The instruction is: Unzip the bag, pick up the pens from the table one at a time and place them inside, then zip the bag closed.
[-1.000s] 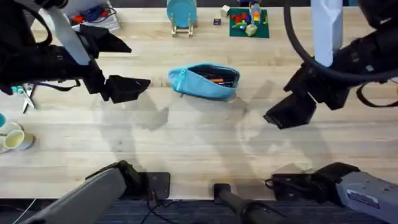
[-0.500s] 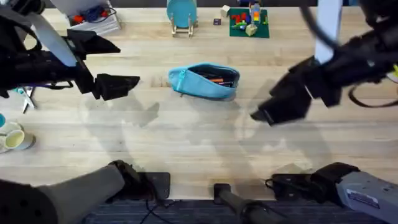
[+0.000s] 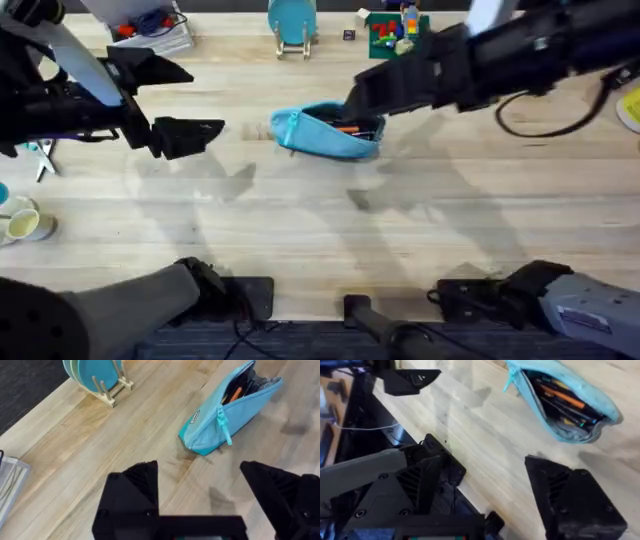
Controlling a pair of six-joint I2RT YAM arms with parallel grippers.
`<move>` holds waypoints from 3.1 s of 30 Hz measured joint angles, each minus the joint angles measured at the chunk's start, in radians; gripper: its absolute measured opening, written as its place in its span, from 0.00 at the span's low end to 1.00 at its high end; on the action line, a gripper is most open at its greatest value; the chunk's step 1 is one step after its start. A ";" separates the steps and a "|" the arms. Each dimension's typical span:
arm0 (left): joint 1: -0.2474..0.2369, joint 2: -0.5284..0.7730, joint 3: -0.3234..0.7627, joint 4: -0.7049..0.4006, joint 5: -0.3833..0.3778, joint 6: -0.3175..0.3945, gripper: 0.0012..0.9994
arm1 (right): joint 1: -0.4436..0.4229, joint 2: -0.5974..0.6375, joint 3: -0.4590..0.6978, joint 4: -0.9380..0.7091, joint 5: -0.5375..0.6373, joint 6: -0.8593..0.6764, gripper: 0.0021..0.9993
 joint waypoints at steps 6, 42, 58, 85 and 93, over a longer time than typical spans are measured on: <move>0.000 0.000 0.000 0.011 0.000 0.000 0.99 | 0.099 0.040 0.000 0.034 0.102 0.092 1.00; 0.000 0.000 0.000 0.016 0.002 0.000 0.99 | 0.401 0.237 0.167 0.123 0.575 0.531 1.00; 0.000 0.000 0.000 0.018 0.003 0.000 0.99 | 0.498 0.367 0.326 0.026 0.746 0.536 1.00; 0.000 0.000 0.000 0.018 0.003 0.000 0.99 | 0.522 0.498 0.336 -0.011 0.796 0.586 1.00; 0.000 0.000 0.000 0.018 0.003 0.000 0.99 | 0.522 0.538 0.336 -0.003 0.796 0.615 1.00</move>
